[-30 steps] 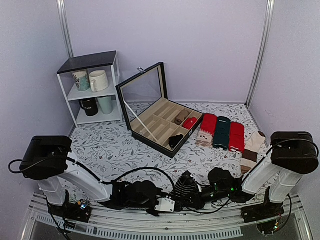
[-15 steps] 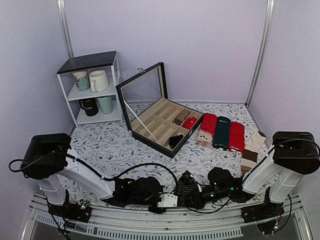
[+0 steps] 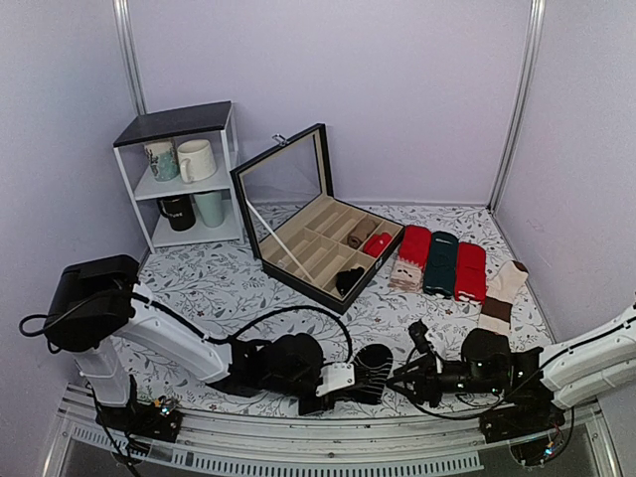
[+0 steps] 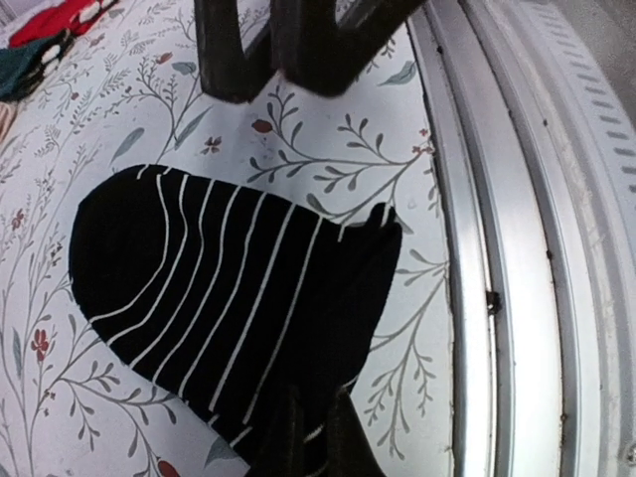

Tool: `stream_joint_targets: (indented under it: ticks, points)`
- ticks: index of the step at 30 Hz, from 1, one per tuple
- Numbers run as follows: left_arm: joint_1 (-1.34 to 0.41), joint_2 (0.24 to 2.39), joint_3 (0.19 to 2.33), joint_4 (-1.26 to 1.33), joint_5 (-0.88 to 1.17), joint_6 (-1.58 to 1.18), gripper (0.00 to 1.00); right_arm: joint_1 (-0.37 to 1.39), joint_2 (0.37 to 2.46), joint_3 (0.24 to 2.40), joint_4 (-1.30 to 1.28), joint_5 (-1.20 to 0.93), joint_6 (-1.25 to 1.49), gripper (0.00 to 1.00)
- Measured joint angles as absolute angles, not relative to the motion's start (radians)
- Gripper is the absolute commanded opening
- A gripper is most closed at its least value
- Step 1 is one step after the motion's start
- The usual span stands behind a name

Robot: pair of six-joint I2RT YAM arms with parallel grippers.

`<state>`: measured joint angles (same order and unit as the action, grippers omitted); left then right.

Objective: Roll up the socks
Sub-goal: Roll the sock at the corner of the board.

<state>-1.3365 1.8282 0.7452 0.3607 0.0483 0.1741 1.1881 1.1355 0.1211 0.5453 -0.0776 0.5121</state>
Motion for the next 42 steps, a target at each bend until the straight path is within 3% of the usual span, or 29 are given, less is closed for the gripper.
stream_joint_targets:
  ticks: [4,9,18,25,42]
  points:
    - [-1.323,1.842,0.780,0.316,0.081,0.117,0.00,1.191,1.025,0.060,0.545,-0.016,0.466,0.39]
    - [-1.311,1.862,0.822,0.273,0.112,0.071,0.00,1.280,1.036,0.031,0.564,0.075,0.418,0.39]
    - [-1.295,1.877,0.838,0.258,0.153,0.029,0.00,1.562,1.288,0.069,0.735,0.296,0.183,0.39]
    - [-1.291,1.891,0.845,0.276,0.175,0.024,0.00,1.578,1.465,0.159,0.817,0.344,0.064,0.39]
    - [-1.284,1.899,0.839,0.303,0.198,0.024,0.00,1.522,1.544,0.154,0.872,0.387,-0.020,0.39]
